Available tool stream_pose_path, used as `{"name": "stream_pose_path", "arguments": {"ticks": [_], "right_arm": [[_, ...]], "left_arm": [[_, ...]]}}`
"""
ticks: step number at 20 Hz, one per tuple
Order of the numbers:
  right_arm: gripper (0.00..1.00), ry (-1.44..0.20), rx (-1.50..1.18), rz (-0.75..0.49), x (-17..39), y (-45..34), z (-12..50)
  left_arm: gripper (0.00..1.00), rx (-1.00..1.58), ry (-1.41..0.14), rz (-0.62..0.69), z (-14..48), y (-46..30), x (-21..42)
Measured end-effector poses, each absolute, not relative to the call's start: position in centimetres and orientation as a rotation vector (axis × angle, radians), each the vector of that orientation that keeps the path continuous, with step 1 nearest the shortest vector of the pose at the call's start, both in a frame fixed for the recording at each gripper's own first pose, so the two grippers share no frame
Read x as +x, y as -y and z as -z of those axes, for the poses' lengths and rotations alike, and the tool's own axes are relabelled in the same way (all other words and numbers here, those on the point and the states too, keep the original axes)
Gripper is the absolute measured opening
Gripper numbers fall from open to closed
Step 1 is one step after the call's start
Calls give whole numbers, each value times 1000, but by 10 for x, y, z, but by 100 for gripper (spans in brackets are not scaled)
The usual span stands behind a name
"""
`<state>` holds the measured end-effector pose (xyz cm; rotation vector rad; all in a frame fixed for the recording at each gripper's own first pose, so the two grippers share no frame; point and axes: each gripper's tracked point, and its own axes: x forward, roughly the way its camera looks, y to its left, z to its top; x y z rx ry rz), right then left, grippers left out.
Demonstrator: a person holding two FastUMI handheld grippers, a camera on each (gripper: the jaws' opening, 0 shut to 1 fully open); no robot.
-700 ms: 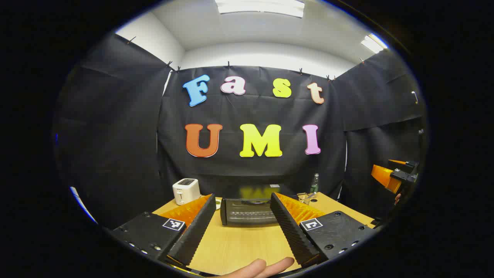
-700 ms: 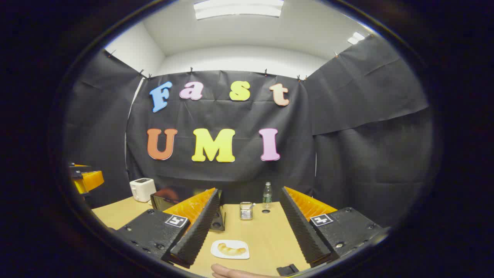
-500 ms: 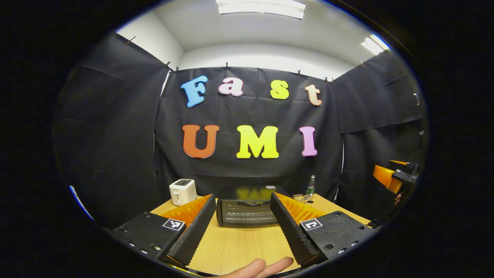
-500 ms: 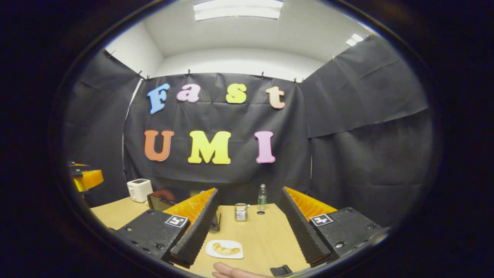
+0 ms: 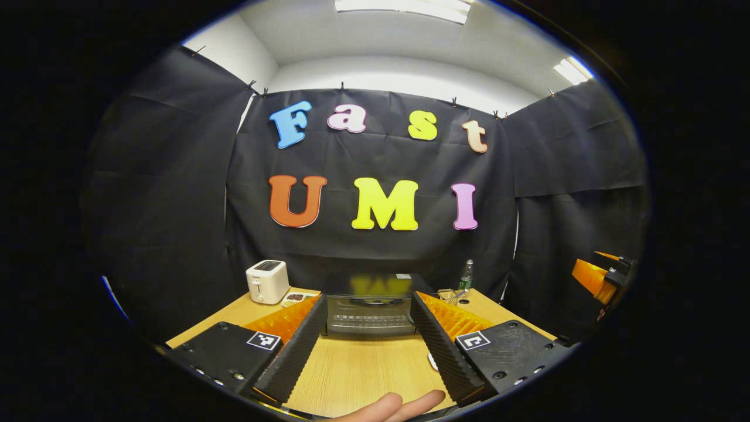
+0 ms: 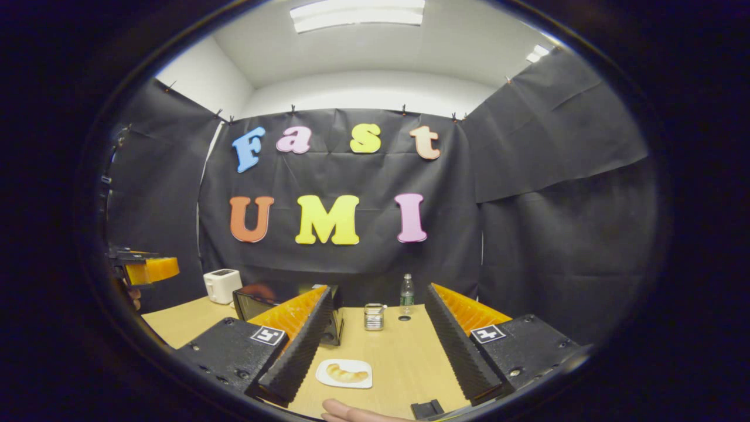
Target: Open the electric oven with the left hand, put the food in, and close the electric oven.
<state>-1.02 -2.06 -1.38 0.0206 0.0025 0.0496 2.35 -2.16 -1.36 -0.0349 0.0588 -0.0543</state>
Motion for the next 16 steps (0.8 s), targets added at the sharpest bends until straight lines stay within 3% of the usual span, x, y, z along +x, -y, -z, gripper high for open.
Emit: {"name": "stream_pose_path", "arguments": {"ticks": [7, 16], "right_arm": [[99, 34, 50, -42, -6, 35, 18], [99, 51, 94, -90, 4, 55, 43]], "left_arm": [[93, -38, -61, 121, 25, 26, 83], [93, -34, -235, 139, 101, 26, 192]]}}
